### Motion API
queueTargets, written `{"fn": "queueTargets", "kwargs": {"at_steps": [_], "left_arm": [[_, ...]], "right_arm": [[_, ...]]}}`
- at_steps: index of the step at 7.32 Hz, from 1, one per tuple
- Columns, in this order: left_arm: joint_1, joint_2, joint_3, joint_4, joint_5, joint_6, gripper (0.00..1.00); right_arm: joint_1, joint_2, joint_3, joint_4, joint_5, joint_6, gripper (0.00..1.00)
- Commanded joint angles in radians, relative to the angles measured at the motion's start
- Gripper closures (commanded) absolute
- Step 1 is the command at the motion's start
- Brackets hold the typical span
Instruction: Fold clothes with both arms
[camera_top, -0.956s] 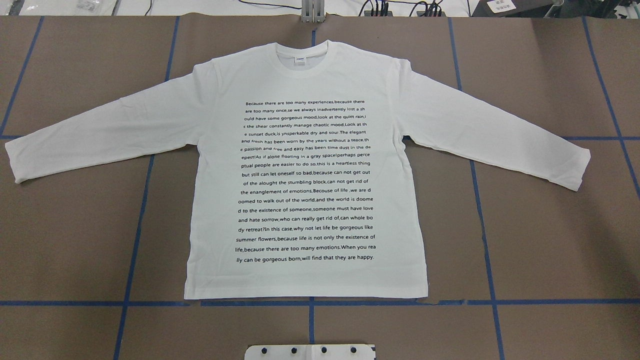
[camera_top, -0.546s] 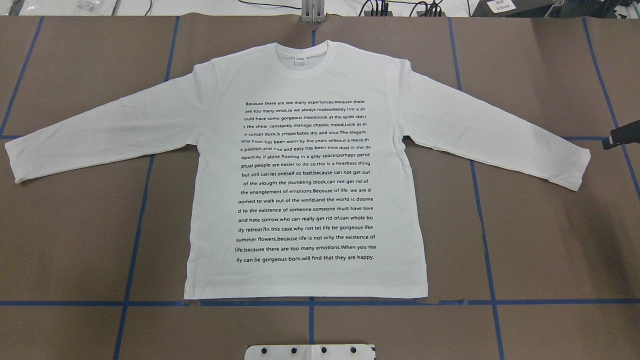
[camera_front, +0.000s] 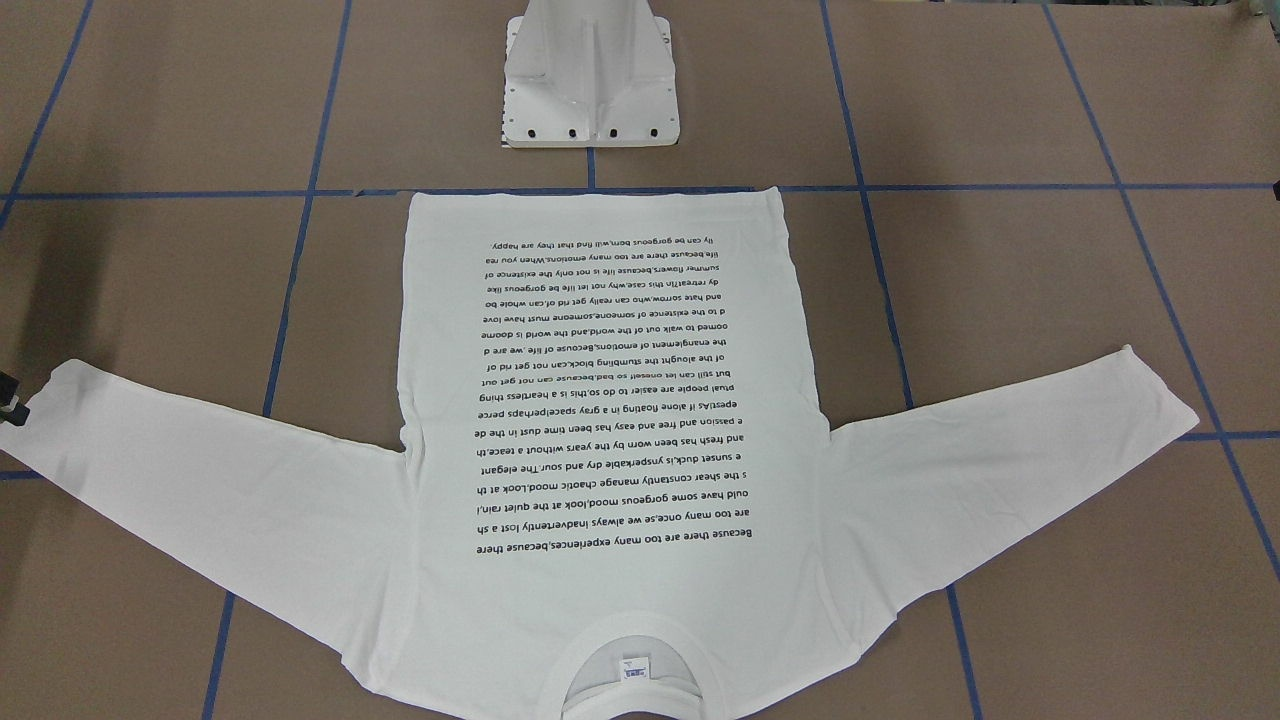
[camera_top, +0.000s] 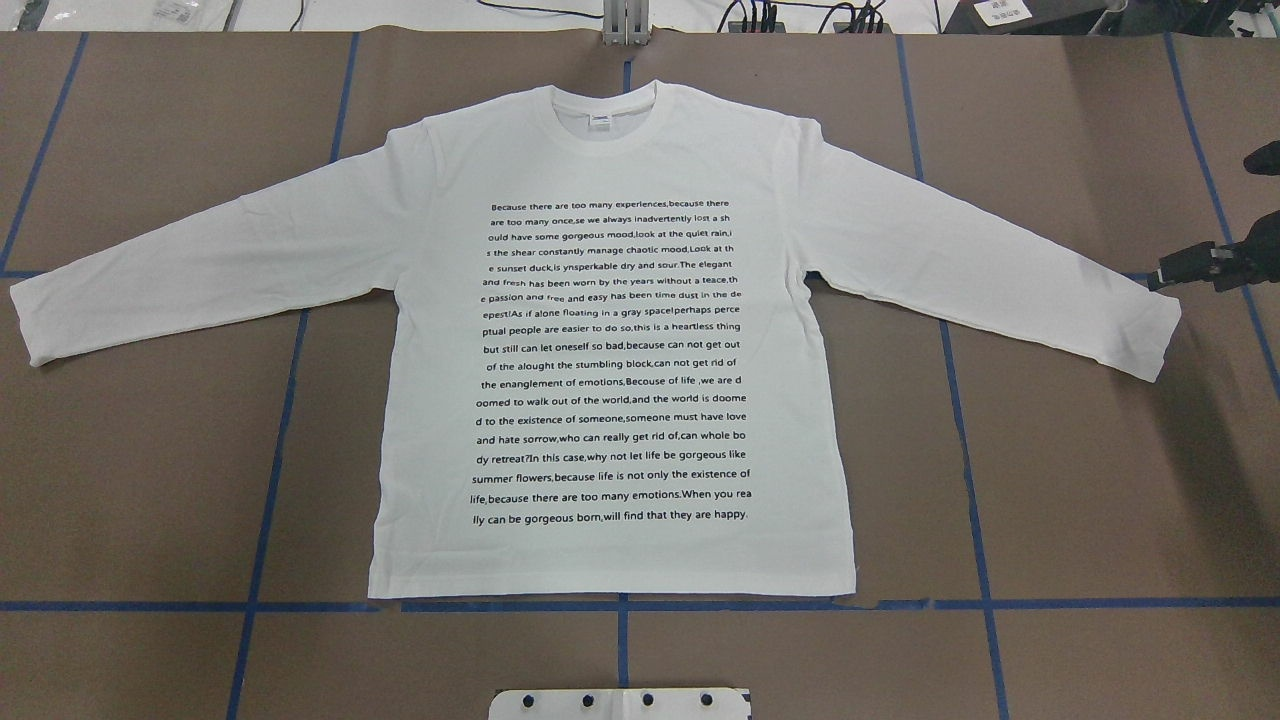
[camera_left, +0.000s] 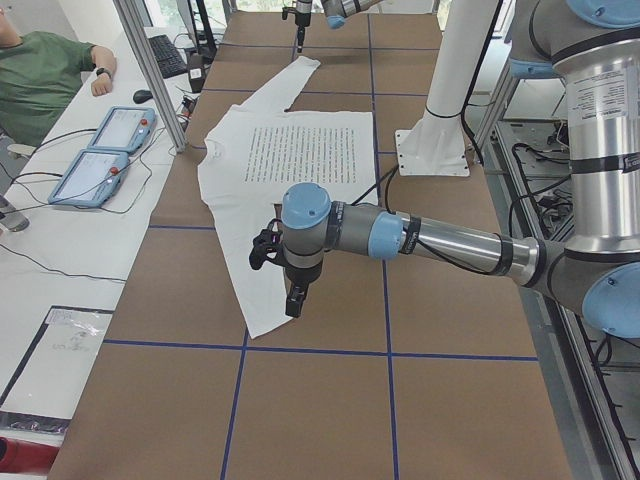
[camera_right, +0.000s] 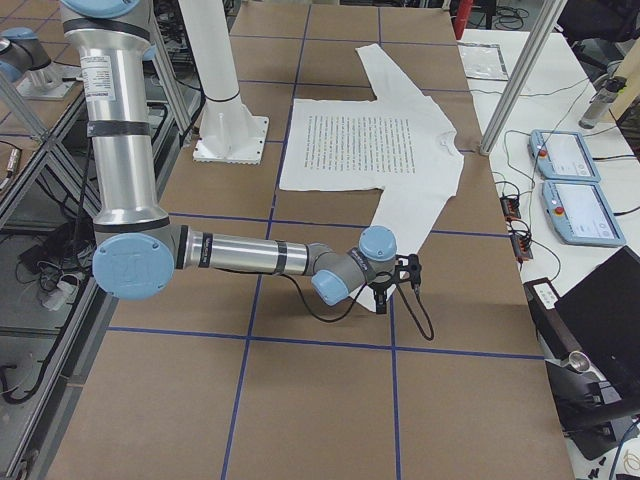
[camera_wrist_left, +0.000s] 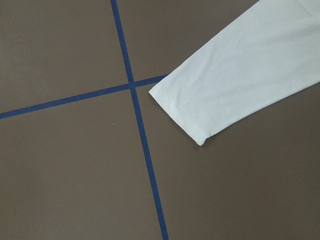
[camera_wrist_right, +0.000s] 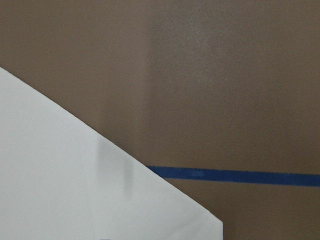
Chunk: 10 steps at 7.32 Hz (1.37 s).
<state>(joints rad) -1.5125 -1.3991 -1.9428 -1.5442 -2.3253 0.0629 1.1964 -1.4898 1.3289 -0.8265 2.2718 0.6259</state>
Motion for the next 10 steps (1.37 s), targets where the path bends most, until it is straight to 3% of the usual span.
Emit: {"fn": "queueTargets", "kwargs": {"at_steps": [1,5,6,7,10], "left_arm": [[0.0,0.0,-0.001,-0.001,0.0,0.0,0.0],[0.0,0.0,-0.001,-0.004,0.0,0.0,0.0],[0.0,0.0,-0.001,-0.004,0.0,0.0,0.0],[0.0,0.0,0.001,-0.004,0.0,0.0,0.0],[0.0,0.002,-0.001,-0.004,0.0,0.0,0.0]], "right_arm": [[-0.035,0.013,-0.025,0.004,-0.032,0.003,0.05],[-0.037,-0.001,-0.063,0.006,-0.031,0.003,0.09],[-0.038,-0.001,-0.069,0.006,-0.031,0.003,0.16],[-0.04,0.003,-0.074,0.004,-0.031,0.003,0.34],[-0.04,0.008,-0.074,0.004,-0.029,0.005,0.4]]}}
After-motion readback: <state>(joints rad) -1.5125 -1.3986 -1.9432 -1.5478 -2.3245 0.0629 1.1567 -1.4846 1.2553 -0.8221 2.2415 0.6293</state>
